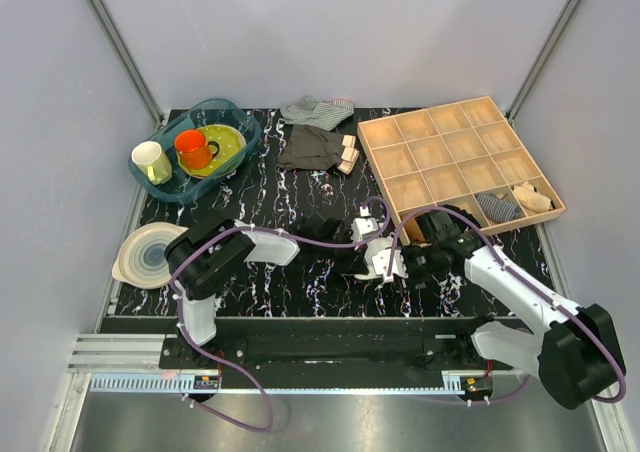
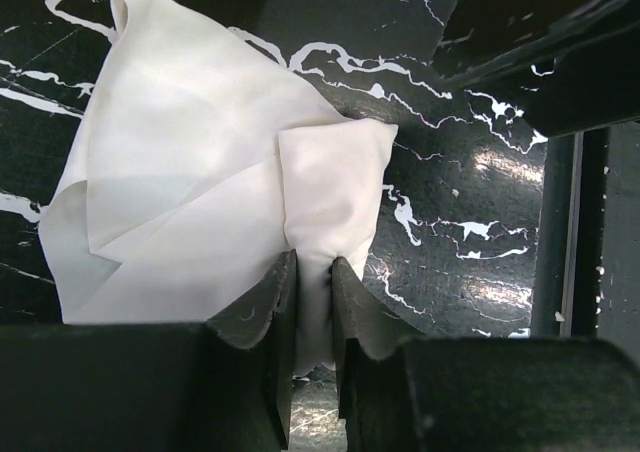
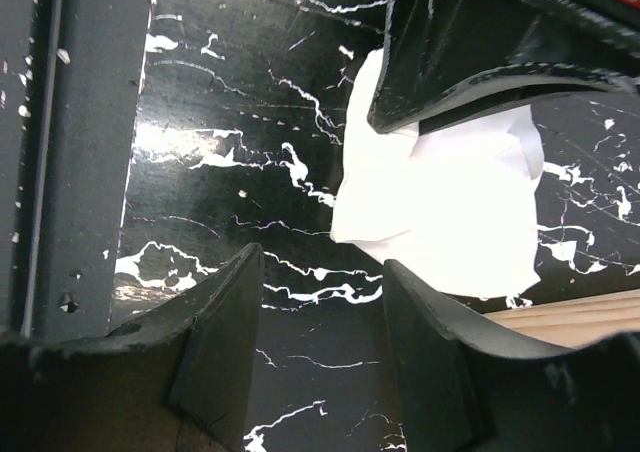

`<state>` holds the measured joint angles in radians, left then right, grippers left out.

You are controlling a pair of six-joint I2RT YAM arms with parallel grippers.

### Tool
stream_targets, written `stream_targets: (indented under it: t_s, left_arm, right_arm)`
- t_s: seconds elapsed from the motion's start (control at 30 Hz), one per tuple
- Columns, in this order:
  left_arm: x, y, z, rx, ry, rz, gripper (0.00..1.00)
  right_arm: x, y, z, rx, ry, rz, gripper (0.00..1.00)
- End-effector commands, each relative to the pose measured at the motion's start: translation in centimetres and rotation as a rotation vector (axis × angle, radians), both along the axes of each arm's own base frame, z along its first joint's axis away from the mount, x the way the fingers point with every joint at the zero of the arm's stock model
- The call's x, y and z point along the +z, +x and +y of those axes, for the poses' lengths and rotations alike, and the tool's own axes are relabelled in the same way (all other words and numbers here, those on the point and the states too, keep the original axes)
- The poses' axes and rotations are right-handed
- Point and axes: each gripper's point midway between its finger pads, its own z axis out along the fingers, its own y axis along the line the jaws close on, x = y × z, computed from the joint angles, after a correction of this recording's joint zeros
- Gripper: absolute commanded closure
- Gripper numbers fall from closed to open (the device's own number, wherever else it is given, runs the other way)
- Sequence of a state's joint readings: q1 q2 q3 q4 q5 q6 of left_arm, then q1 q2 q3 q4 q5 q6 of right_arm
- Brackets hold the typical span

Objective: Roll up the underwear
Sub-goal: Roll the underwear to the center of the board.

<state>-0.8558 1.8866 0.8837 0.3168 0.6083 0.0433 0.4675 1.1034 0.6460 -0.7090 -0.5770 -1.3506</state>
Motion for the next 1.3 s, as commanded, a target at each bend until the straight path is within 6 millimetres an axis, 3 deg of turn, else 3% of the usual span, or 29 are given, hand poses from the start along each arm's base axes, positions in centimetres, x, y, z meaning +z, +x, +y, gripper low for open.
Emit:
stream_targets:
  t_s: [0.0, 0.2, 0.37, 0.67, 0.77, 1.17, 1.27]
  left_arm:
    - [-7.0, -4.3, 6.5, 0.036, 0.327, 0.251, 0.89]
    - [-6.1, -4.7, 5.1, -0.012, 0.301, 0.388, 0.89]
    - [-6.7, -5.4, 5.6, -0.043, 0.323, 0.564, 0.89]
    - [-7.1, -4.3, 5.5, -0.069, 0.28, 0.763, 0.88]
    - [-7.3, -3.6, 5.5, -0.058, 0.268, 0.79, 0.88]
    - [-7.2, -1.7, 4.4, -0.011, 0.257, 0.771, 0.87]
    - [-6.8, -0.9, 4.1, 0.016, 0.24, 0.748, 0.85]
  right_arm:
    - [3.1, -0.3, 0.7, -0.032, 0.073, 0.041, 0.41]
    - [4.2, -1.2, 0.5, -0.011, 0.081, 0.061, 0.41]
    - [1.6, -2.4, 1.0, 0.11, 0.053, 0.053, 0.33]
    - [-0.4, 2.0, 3.4, 0.103, 0.012, -0.108, 0.37]
    - [-1.5, 2.5, 4.0, 0.119, -0.016, -0.137, 0.39]
    - [-4.3, 0.7, 5.0, 0.149, -0.076, -0.084, 0.49]
    - [-4.7, 0.0, 5.1, 0.154, -0.085, -0.047, 0.59]
